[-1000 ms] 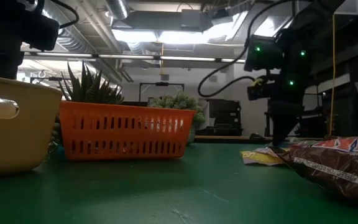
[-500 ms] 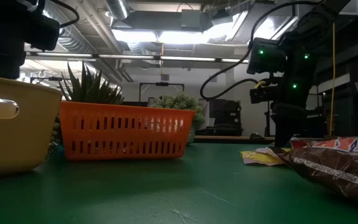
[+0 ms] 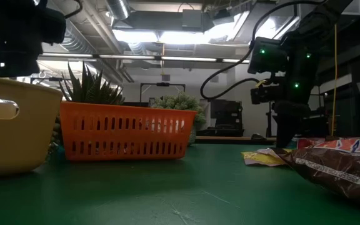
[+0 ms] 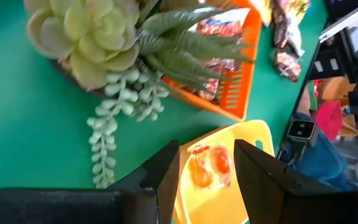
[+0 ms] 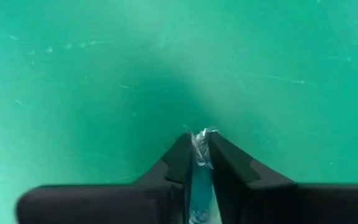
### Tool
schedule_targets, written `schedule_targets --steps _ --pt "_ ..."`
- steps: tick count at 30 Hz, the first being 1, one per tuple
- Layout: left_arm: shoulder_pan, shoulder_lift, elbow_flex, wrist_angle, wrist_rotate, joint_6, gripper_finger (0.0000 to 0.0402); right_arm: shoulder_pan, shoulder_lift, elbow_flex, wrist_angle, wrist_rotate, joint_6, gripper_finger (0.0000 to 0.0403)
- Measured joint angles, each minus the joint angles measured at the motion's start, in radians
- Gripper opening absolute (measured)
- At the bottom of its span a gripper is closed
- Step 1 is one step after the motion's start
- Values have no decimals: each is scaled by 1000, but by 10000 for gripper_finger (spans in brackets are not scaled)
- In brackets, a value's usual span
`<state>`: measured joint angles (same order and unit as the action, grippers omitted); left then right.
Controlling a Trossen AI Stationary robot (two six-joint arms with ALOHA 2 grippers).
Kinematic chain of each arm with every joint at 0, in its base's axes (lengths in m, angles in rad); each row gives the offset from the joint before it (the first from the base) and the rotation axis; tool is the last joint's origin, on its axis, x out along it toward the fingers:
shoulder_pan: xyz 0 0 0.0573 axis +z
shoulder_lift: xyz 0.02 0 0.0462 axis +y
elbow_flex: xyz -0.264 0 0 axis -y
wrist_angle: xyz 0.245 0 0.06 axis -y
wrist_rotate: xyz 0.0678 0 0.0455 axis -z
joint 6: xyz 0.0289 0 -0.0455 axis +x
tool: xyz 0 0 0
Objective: Sort candy
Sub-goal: Put the blue gummy into the light orange bin
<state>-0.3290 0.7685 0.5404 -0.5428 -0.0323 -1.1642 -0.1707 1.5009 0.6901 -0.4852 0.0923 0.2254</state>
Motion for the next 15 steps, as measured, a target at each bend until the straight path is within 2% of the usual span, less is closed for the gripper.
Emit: schedule_targets --steps 9,15 --pt "0 0 0 120 -99 101 137 0 2 10 7 -40 1 12" --pt "0 0 0 190 -152 185 137 1 4 87 20 -182 2 15"
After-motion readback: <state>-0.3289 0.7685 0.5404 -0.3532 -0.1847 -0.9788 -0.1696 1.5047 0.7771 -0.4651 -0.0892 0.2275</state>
